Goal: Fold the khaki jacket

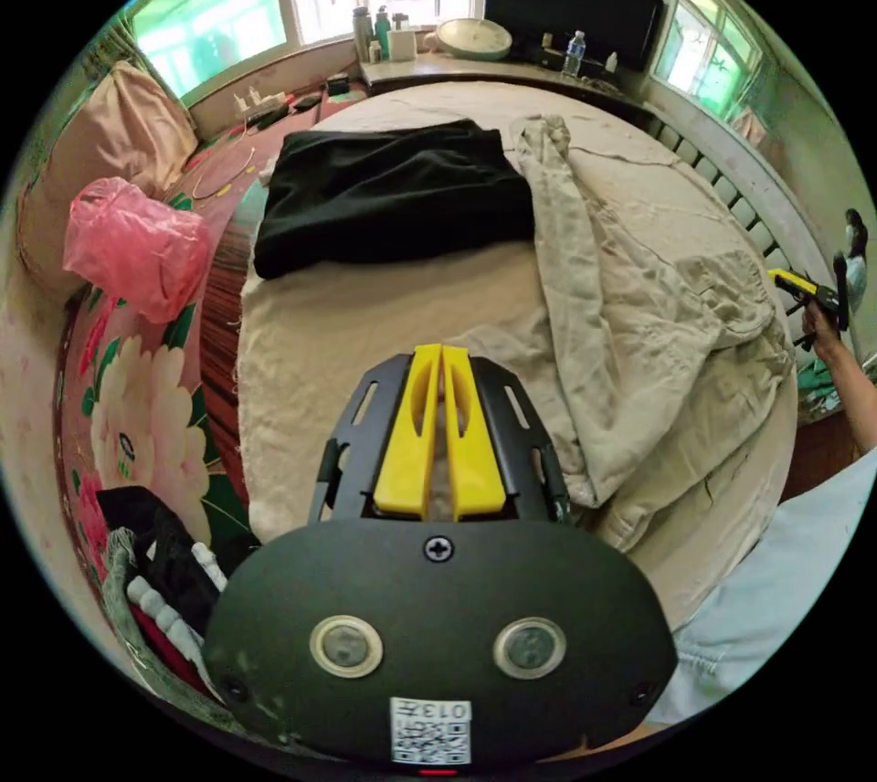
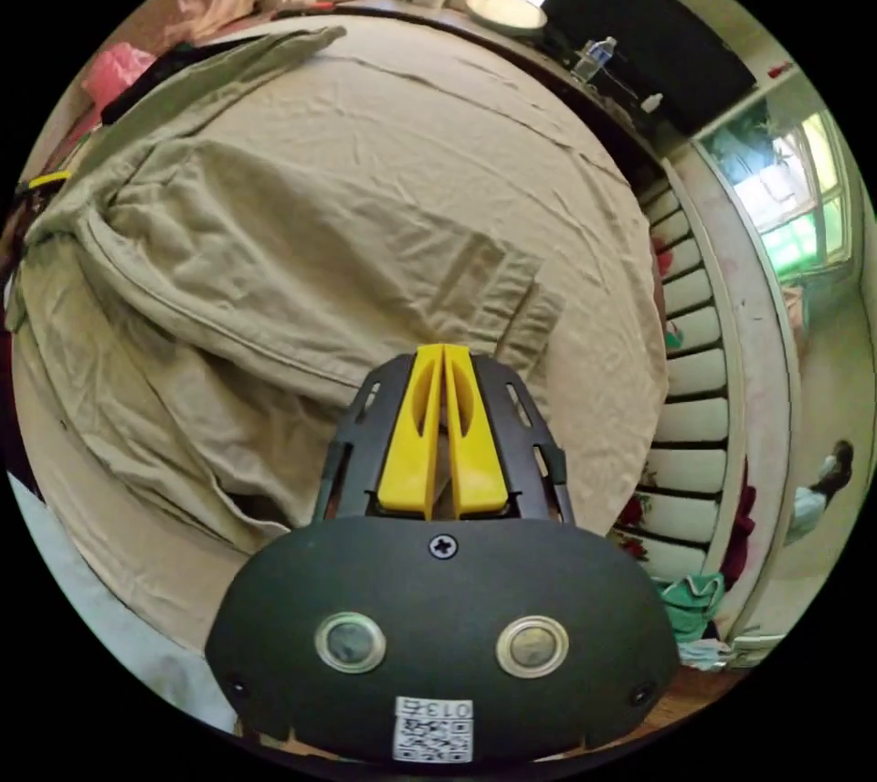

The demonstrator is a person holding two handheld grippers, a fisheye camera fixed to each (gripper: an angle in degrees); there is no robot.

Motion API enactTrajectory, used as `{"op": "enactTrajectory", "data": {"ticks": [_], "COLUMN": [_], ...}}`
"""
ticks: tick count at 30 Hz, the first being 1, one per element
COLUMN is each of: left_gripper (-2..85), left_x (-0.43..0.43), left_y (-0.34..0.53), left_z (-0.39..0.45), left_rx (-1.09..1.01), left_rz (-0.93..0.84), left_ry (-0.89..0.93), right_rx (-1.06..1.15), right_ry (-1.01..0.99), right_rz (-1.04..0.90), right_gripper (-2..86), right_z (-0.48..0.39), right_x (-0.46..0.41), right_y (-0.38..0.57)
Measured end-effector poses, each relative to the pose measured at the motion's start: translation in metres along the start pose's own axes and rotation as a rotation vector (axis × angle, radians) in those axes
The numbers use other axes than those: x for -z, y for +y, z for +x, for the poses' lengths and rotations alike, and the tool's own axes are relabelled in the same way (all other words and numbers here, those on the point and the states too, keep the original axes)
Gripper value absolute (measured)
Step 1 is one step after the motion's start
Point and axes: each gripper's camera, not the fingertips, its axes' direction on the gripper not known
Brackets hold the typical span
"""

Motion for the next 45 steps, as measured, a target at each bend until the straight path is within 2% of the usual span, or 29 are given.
{"op": "enactTrajectory", "data": {"ticks": [2,5,8,10,12,19,23,25,28,33,39,42,45], "left_gripper": [4.6,8.6,12.2,13.3,13.7,13.9,14.0,14.2,15.0,17.5,18.2,17.3,15.7], "left_x": [0.022,0.021,0.009,-0.004,-0.014,-0.028,-0.031,-0.029,-0.026,-0.013,0.033,0.054,0.07], "left_y": [0.005,0.001,-0.005,-0.007,-0.009,-0.017,-0.012,-0.01,-0.009,-0.003,0.024,0.044,0.064], "left_z": [-0.006,-0.005,0.01,0.007,0.0,-0.009,-0.013,-0.013,-0.013,-0.005,0.017,0.031,0.052], "left_rx": [-0.019,-0.016,-0.069,-0.034,0.011,0.007,0.012,0.002,-0.034,-0.135,-0.323,-0.414,-0.532], "left_rz": [0.104,0.122,0.083,0.051,0.035,-0.009,-0.001,0.0,-0.003,0.015,0.086,0.092,0.108], "left_ry": [0.084,0.305,0.282,0.292,0.366,0.36,0.374,0.378,0.388,0.405,0.451,0.43,0.39], "right_rx": [-0.015,0.045,0.108,0.08,0.074,-0.03,-0.117,-0.129,0.02,0.396,0.599,0.715,0.714], "right_ry": [-0.04,-0.152,-0.299,-0.409,-0.499,-0.607,-0.707,-0.765,-0.839,-1.006,-0.932,-0.839,-0.739], "right_rz": [0.138,0.219,0.242,0.268,0.228,0.019,-0.068,-0.034,0.164,0.626,0.988,1.056,1.077], "right_gripper": [3.2,8.7,11.2,12.0,12.9,14.1,3.9,2.8,1.7,1.2,1.0,0.9,0.9], "right_z": [0.001,-0.02,-0.055,-0.072,-0.095,-0.118,-0.122,-0.121,-0.122,-0.1,-0.054,-0.058,-0.076], "right_x": [0.025,0.036,0.026,0.015,-0.012,-0.093,-0.109,-0.097,-0.031,0.172,0.375,0.447,0.489], "right_y": [-0.015,-0.065,-0.135,-0.178,-0.237,-0.338,-0.347,-0.34,-0.315,-0.2,-0.029,0.06,0.137]}}
